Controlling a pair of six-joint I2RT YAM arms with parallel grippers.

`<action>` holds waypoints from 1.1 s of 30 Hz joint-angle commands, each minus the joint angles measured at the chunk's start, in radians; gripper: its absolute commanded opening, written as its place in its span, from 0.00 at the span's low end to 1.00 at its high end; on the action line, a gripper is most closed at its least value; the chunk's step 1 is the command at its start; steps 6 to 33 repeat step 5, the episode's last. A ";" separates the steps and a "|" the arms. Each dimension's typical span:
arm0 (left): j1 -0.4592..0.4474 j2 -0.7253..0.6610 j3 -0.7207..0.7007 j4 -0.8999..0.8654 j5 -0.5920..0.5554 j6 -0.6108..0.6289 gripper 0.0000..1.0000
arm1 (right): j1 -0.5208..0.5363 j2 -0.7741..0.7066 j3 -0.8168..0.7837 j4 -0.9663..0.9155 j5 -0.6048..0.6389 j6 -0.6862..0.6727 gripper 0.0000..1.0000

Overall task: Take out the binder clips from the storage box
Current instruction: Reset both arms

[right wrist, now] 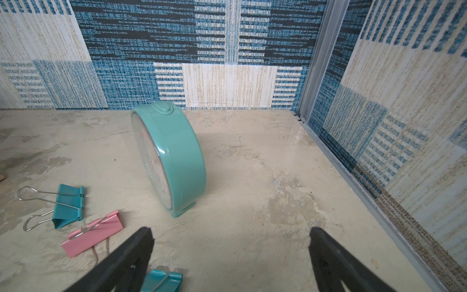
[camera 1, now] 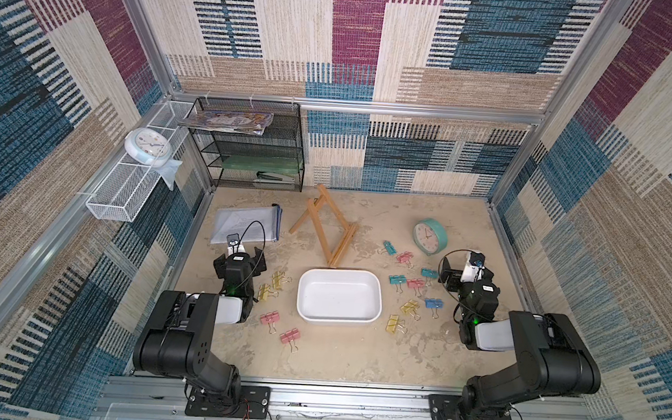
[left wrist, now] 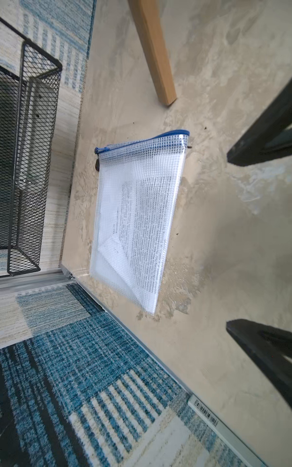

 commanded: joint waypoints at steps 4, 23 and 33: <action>0.001 -0.012 0.011 -0.029 0.018 -0.012 0.99 | -0.018 0.001 0.021 -0.021 -0.043 0.018 1.00; 0.001 -0.010 0.010 -0.023 0.019 -0.014 0.99 | -0.018 -0.001 0.016 -0.012 -0.042 0.016 0.99; 0.001 -0.010 0.010 -0.023 0.019 -0.014 0.99 | -0.018 -0.001 0.016 -0.012 -0.042 0.016 0.99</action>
